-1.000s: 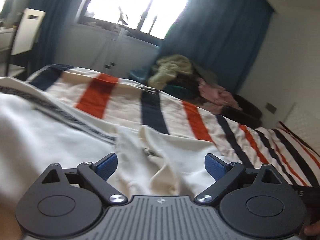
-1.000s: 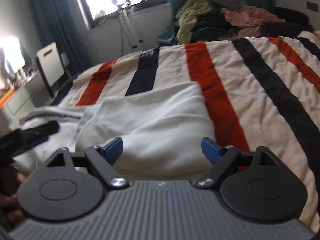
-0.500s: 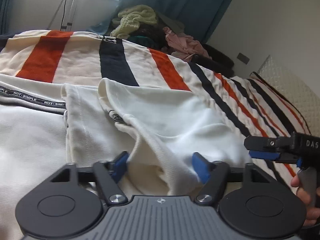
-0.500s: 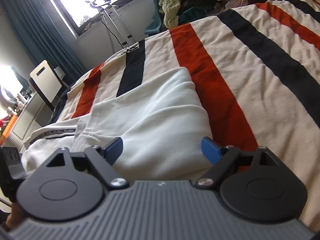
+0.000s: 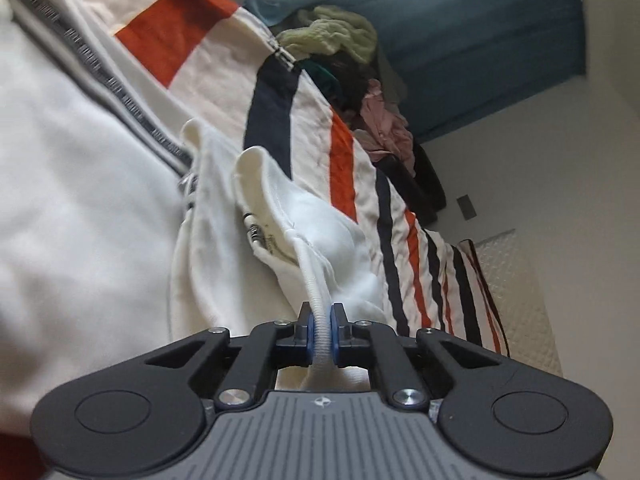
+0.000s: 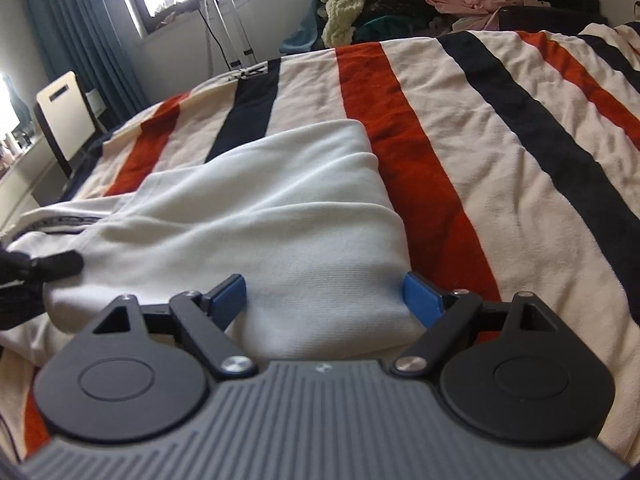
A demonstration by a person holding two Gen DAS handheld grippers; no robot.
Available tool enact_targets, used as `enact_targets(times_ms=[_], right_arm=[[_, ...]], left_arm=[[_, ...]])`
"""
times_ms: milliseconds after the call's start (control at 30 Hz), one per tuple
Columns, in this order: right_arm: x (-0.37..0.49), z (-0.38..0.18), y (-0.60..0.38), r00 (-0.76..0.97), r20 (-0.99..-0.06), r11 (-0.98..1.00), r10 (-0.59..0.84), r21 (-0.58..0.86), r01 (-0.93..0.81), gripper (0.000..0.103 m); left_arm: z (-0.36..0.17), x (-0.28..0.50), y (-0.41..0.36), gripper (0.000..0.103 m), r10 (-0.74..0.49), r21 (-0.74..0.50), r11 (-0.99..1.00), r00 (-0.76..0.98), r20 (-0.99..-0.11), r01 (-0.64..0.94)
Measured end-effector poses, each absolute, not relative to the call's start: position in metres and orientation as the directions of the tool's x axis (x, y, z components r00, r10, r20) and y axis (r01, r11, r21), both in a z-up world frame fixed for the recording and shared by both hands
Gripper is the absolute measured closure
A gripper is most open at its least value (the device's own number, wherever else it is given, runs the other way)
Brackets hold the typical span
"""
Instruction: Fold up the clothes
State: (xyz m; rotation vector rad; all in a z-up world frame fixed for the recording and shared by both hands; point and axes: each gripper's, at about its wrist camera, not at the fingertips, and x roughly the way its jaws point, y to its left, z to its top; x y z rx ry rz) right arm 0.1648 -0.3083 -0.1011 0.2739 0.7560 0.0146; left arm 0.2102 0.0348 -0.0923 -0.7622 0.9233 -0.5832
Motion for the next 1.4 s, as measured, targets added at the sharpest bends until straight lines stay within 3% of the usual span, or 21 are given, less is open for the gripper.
enact_targets(times_ms=[67, 100, 200, 333, 400, 433, 467, 600, 733, 867, 933, 1000, 1033, 1167, 1267, 1400], right_arm=[[0.166, -0.104, -0.307, 0.726, -0.681, 0.968, 0.097, 0.235, 0.091, 0.015], [0.167, -0.105, -0.306, 0.725, -0.683, 0.969, 0.091, 0.227, 0.092, 0.014], [0.167, -0.106, -0.302, 0.727, -0.683, 0.976, 0.075, 0.201, 0.088, 0.014], [0.165, -0.099, -0.297, 0.756, -0.651, 0.983, 0.07, 0.174, 0.058, 0.016], [0.161, -0.092, -0.295, 0.788, -0.611, 0.983, 0.08, 0.178, 0.038, 0.016], [0.159, -0.089, -0.294, 0.803, -0.59, 0.983, 0.085, 0.18, 0.028, 0.016], [0.157, -0.086, -0.293, 0.817, -0.569, 0.984, 0.089, 0.18, 0.018, 0.016], [0.152, -0.085, -0.281, 0.832, -0.549, 0.992, 0.079, 0.122, -0.014, 0.016], [0.16, -0.107, -0.276, 0.771, -0.633, 0.995, 0.074, 0.1, -0.013, 0.015], [0.16, -0.111, -0.276, 0.766, -0.639, 0.995, 0.066, 0.099, -0.004, 0.015], [0.159, -0.11, -0.278, 0.766, -0.64, 0.994, 0.066, 0.109, 0.005, 0.015], [0.157, -0.11, -0.28, 0.764, -0.642, 0.993, 0.067, 0.119, 0.014, 0.016], [0.157, -0.11, -0.28, 0.763, -0.643, 0.992, 0.066, 0.122, 0.017, 0.016], [0.158, -0.109, -0.281, 0.761, -0.645, 0.991, 0.062, 0.128, 0.028, 0.016], [0.158, -0.108, -0.281, 0.759, -0.649, 0.991, 0.056, 0.128, 0.036, 0.016], [0.156, -0.109, -0.282, 0.771, -0.634, 0.986, 0.066, 0.16, 0.047, 0.014]], left_arm=[[-0.096, 0.209, 0.03, 0.077, -0.705, -0.763, 0.636, 0.484, -0.518, 0.111], [-0.097, 0.207, 0.027, 0.064, -0.698, -0.75, 0.65, 0.486, -0.526, 0.121], [-0.092, 0.2, 0.012, 0.057, -0.647, -0.666, 0.724, 0.512, -0.564, 0.181], [-0.086, 0.183, -0.002, 0.062, -0.599, -0.588, 0.776, 0.563, -0.57, 0.23], [-0.085, 0.174, -0.004, 0.082, -0.575, -0.562, 0.795, 0.582, -0.575, 0.229], [-0.084, 0.169, -0.004, 0.083, -0.562, -0.548, 0.805, 0.589, -0.58, 0.227], [-0.083, 0.164, -0.004, 0.09, -0.552, -0.538, 0.812, 0.596, -0.583, 0.225], [-0.069, 0.142, 0.003, 0.091, -0.493, -0.489, 0.847, 0.657, -0.57, 0.211], [-0.071, 0.121, -0.001, 0.088, -0.471, -0.423, 0.872, 0.662, -0.583, 0.247], [-0.065, 0.111, 0.0, 0.065, -0.42, -0.383, 0.898, 0.683, -0.597, 0.218], [-0.059, 0.105, 0.009, 0.06, -0.394, -0.382, 0.906, 0.698, -0.598, 0.184], [-0.055, 0.098, 0.023, 0.031, -0.337, -0.368, 0.922, 0.71, -0.619, 0.117], [-0.054, 0.095, 0.03, 0.027, -0.307, -0.363, 0.928, 0.714, -0.629, 0.079], [-0.05, 0.081, 0.076, 0.026, -0.192, -0.407, 0.905, 0.735, -0.65, -0.124], [-0.048, 0.072, 0.12, 0.014, -0.118, -0.467, 0.835, 0.733, -0.67, -0.292], [-0.061, 0.075, 0.171, 0.014, -0.096, -0.534, 0.736, 0.716, -0.691, -0.416]])
